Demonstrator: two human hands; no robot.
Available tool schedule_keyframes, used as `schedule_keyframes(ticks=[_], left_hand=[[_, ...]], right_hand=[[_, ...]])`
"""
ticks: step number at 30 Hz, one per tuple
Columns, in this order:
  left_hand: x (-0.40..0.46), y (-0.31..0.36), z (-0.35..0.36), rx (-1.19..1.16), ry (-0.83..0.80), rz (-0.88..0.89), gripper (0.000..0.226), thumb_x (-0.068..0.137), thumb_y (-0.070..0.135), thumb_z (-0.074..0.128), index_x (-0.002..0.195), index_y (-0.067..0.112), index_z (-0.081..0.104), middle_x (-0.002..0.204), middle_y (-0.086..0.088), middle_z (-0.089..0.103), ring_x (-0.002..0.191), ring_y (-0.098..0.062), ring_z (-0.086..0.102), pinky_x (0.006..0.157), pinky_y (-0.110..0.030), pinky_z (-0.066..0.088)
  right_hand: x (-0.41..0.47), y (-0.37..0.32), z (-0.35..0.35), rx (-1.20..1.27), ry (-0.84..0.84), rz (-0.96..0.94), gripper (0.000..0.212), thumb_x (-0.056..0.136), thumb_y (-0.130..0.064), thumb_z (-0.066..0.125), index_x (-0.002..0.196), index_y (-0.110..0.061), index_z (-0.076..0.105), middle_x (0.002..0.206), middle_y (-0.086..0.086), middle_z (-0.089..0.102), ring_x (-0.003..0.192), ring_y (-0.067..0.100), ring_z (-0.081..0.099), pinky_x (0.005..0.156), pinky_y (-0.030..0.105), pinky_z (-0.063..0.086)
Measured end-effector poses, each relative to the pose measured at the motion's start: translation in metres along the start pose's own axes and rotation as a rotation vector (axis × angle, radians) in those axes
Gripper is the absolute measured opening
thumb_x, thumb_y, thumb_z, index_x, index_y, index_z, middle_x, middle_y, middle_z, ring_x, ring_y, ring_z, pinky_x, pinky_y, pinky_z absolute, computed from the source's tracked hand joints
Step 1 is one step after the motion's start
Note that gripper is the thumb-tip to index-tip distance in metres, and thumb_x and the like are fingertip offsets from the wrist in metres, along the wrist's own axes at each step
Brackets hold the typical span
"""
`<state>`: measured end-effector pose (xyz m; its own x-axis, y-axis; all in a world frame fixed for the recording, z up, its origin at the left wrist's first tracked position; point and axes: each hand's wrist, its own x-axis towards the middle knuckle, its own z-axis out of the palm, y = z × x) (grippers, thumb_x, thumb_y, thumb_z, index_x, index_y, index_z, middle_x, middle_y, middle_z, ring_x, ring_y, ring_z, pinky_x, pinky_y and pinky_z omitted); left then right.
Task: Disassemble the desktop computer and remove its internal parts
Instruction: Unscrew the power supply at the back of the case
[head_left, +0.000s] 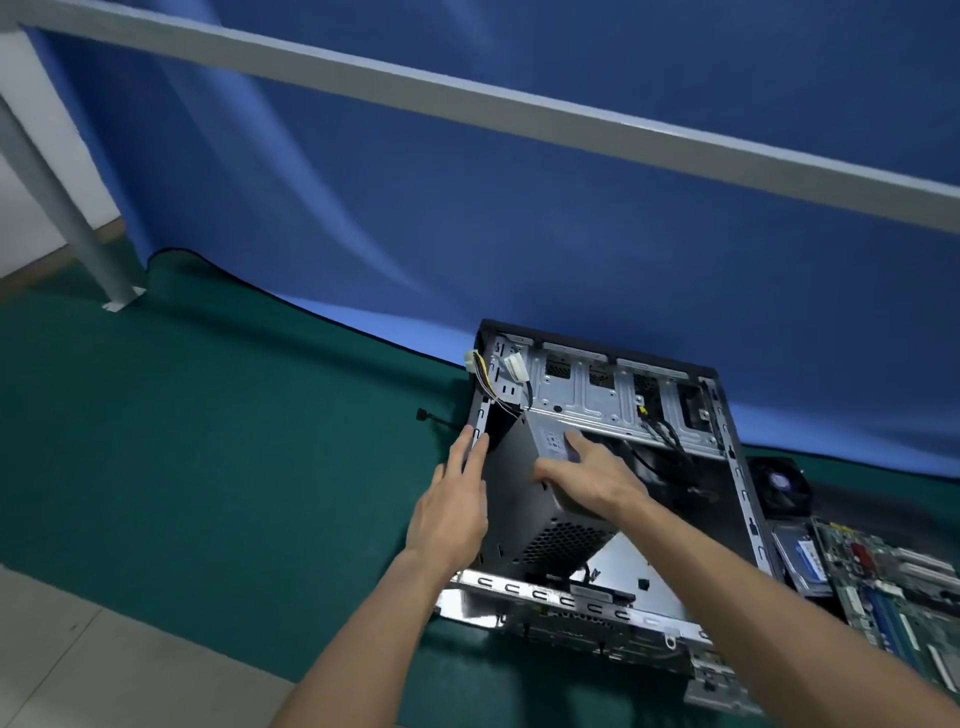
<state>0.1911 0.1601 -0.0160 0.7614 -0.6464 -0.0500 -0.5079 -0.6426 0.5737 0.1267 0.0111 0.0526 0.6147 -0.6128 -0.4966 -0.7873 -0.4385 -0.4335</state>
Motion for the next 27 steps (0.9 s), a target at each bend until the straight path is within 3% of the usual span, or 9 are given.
schedule_keyframes(ticks=[3,5,9,11,12,15,21,25,27], left_hand=[[-0.001,-0.001,0.000,0.016,0.003,0.018,0.048,0.101,0.026,0.030,0.148,0.022,0.018,0.155,0.018,-0.004,0.124,-0.023,0.039,0.087,-0.038,0.046],[-0.001,-0.001,-0.001,0.044,0.004,0.023,0.048,0.101,0.027,0.029,0.147,0.021,0.020,0.156,0.017,-0.003,0.122,-0.021,0.040,0.088,-0.038,0.045],[0.002,-0.002,0.002,0.129,0.029,0.038,0.050,0.100,0.030,0.032,0.148,0.019,0.020,0.158,0.009,0.001,0.131,-0.018,0.032,0.105,-0.034,0.033],[0.003,-0.001,0.004,0.256,0.043,0.063,0.052,0.100,0.031,0.033,0.148,0.018,0.018,0.158,0.001,0.005,0.138,-0.019,0.022,0.112,-0.033,0.023],[0.003,0.001,0.005,0.332,0.048,0.077,0.054,0.099,0.030,0.034,0.149,0.016,0.015,0.158,-0.002,0.006,0.141,-0.020,0.017,0.114,-0.034,0.018],[0.008,0.011,0.005,0.460,0.045,0.124,0.063,0.096,0.018,0.039,0.150,0.011,0.007,0.158,-0.007,0.001,0.145,-0.021,0.003,0.117,-0.036,0.004],[0.037,0.057,0.009,0.324,0.033,0.208,0.085,0.083,0.000,0.053,0.151,0.017,0.005,0.158,-0.004,-0.005,0.145,-0.019,-0.006,0.116,-0.032,-0.002],[0.062,0.076,0.017,0.404,-0.042,0.247,0.074,0.088,0.009,0.058,0.148,0.024,0.019,0.158,-0.004,0.010,0.145,-0.022,0.000,0.116,-0.036,-0.002],[0.069,0.084,0.018,0.449,-0.054,0.260,0.055,0.088,0.014,0.057,0.139,0.020,0.039,0.151,-0.007,0.030,0.144,-0.023,0.012,0.118,-0.040,0.002]], right_hand=[[-0.006,-0.002,-0.017,-0.067,0.057,-0.071,0.074,0.064,-0.059,0.063,0.132,-0.038,0.044,0.097,-0.010,0.061,0.090,0.016,0.055,0.076,0.031,0.046],[-0.008,-0.005,-0.033,-0.129,0.094,-0.131,0.070,0.064,-0.059,0.062,0.128,-0.035,0.047,0.104,-0.007,0.064,0.085,0.016,0.052,0.071,0.030,0.045],[-0.017,-0.003,-0.071,-0.230,0.106,-0.224,0.078,0.060,-0.056,0.061,0.135,-0.046,0.043,0.088,-0.012,0.064,0.090,0.016,0.057,0.067,0.028,0.045],[-0.026,0.000,-0.083,-0.375,0.120,-0.292,0.083,0.053,-0.058,0.054,0.134,-0.052,0.041,0.108,-0.002,0.061,0.106,0.019,0.052,0.067,0.029,0.038],[-0.030,0.002,-0.089,-0.445,0.125,-0.325,0.084,0.050,-0.059,0.050,0.134,-0.054,0.041,0.115,0.002,0.056,0.113,0.020,0.047,0.069,0.031,0.035],[-0.041,0.011,-0.107,-0.527,0.117,-0.385,0.082,0.050,-0.060,0.047,0.132,-0.057,0.040,0.105,-0.002,0.049,0.107,0.017,0.043,0.071,0.031,0.032],[-0.058,0.025,-0.142,-0.467,0.119,-0.475,0.078,0.050,-0.057,0.052,0.127,-0.060,0.042,0.102,-0.013,0.048,0.101,0.010,0.044,0.073,0.030,0.039],[-0.066,0.033,-0.164,-0.349,0.113,-0.467,0.074,0.047,-0.057,0.054,0.120,-0.064,0.047,0.094,-0.019,0.050,0.094,0.007,0.047,0.076,0.028,0.045],[-0.068,0.040,-0.172,-0.286,0.106,-0.459,0.073,0.046,-0.056,0.056,0.119,-0.064,0.048,0.086,-0.025,0.046,0.090,0.005,0.047,0.073,0.025,0.044]])
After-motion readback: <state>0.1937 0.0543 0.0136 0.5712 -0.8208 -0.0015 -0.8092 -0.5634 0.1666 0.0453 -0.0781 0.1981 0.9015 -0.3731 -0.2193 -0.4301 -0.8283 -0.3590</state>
